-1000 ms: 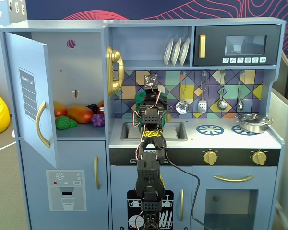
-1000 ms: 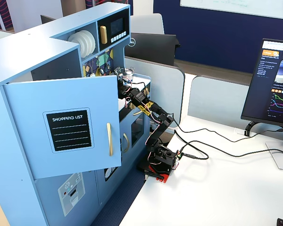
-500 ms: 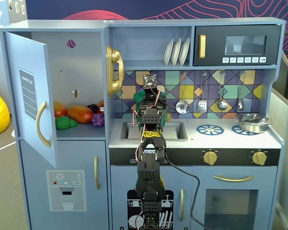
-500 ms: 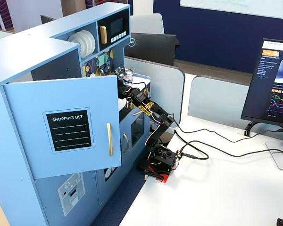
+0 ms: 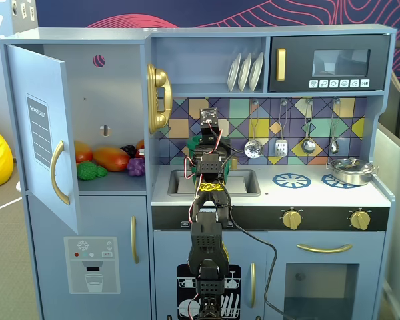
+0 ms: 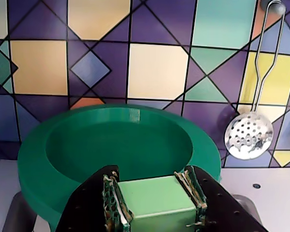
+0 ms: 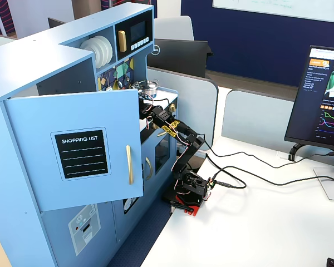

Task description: Pick up the lid from the counter and put it on the green recipient

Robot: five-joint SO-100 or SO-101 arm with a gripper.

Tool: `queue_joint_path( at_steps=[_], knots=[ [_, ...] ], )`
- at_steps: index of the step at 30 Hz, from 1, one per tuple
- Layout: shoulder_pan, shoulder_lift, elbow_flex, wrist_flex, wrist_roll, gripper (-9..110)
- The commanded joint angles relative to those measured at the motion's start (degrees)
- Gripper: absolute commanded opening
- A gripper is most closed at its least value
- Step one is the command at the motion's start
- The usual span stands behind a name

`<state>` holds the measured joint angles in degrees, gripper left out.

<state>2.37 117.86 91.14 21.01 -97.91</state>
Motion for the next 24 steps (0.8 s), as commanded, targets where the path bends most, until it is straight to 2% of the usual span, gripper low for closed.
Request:
queue_joint_path(
  at_steps=[1,24],
  knots=[
    [3.6,-0.2,-0.9,-2.6,1.0,0],
    [2.4,3.1,2.2,-0.6,-0.2,0]
  ],
)
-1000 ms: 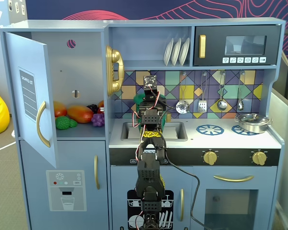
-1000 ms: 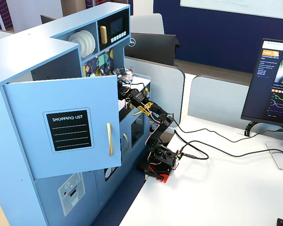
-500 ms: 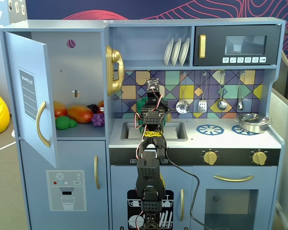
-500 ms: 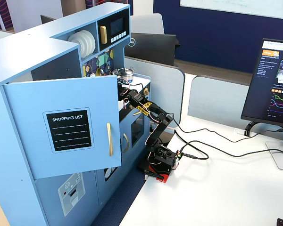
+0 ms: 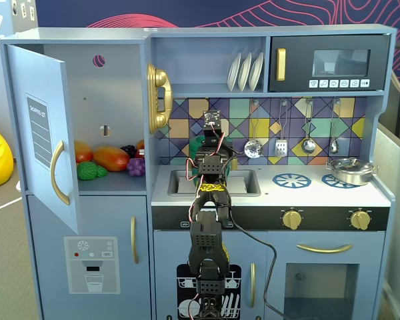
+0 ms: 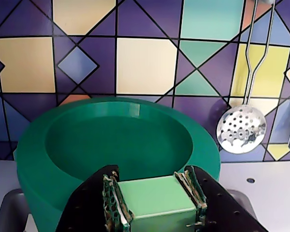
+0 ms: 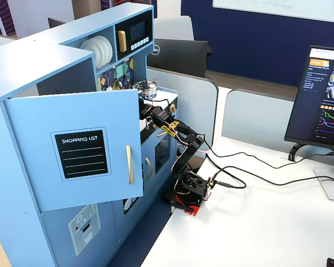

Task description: Pick up the lid from the counter and put it on the green recipient

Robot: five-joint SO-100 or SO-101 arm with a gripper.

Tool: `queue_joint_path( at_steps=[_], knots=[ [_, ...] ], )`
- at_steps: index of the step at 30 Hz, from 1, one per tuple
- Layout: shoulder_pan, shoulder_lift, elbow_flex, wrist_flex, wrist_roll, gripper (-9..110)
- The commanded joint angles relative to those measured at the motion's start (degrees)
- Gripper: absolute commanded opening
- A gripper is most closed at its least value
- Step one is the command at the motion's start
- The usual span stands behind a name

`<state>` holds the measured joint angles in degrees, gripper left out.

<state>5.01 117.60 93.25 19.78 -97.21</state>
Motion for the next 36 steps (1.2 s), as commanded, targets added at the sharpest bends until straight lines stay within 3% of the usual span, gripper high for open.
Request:
queue_joint_path(
  at_steps=[1,6,10,14,21,36],
  knots=[
    [-0.4,3.5,0.3,0.6,-1.0,0],
    [-0.9,3.3,0.0,-0.8,0.1,3],
    [-1.1,3.3,-0.8,-2.8,4.9,32],
    [-1.1,3.2,-1.1,-4.9,4.8,45],
    [-1.6,4.0,-2.6,-5.4,3.5,45],
    [-0.4,20.7,5.2,6.2,0.5,42]
  ],
)
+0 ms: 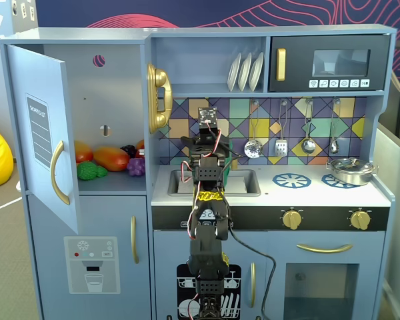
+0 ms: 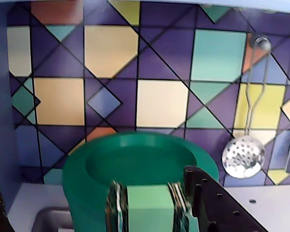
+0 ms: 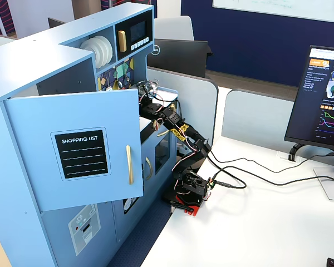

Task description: Pick up the lid from the counter and put it on the green recipient

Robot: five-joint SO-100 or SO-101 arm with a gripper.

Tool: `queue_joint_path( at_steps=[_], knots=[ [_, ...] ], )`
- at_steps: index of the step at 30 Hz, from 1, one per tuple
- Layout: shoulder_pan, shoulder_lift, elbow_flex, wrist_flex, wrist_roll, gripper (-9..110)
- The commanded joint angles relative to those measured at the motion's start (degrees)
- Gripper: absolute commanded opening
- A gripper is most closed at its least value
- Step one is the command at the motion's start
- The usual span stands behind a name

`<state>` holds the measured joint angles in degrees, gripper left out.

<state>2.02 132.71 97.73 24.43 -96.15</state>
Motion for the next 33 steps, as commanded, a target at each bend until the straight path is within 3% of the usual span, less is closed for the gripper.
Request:
queue_joint_path(
  at_steps=[1,16,24,33],
  knots=[
    [3.3,6.8,1.6,2.7,-0.4,42],
    [4.2,28.9,28.6,19.9,0.4,33],
    [3.4,39.9,47.4,30.6,-4.3,0],
    [3.9,44.9,61.3,42.0,15.5,0]
  ],
)
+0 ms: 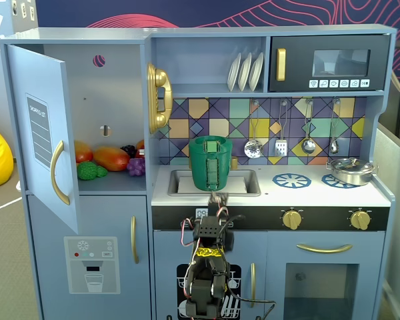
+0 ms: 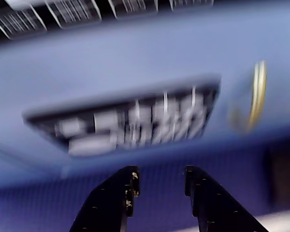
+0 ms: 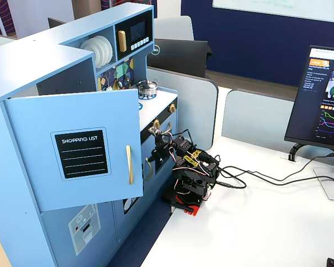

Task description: Pick up the lid from the counter and put it on the green recipient

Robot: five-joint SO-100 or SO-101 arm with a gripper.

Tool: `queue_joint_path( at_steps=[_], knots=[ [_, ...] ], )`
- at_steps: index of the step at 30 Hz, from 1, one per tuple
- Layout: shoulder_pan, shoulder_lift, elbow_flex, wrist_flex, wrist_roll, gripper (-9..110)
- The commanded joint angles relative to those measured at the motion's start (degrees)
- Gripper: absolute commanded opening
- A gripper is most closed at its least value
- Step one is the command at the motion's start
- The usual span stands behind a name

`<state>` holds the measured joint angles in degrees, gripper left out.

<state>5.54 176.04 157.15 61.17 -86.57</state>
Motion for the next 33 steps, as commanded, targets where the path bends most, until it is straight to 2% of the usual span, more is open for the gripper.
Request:
queue_joint_path(
  at_steps=[1,4,7,22,33],
  knots=[
    [-0.2,1.7,2.6,8.1,6.2,0],
    [-1.4,2.0,5.7,14.7,-2.8,1],
    [-1.5,4.0,8.8,15.7,1.1,1],
    [-2.7,6.1,14.5,25.5,8.2,0],
    [-4.1,6.1,14.5,26.6,0.1,1]
  ],
)
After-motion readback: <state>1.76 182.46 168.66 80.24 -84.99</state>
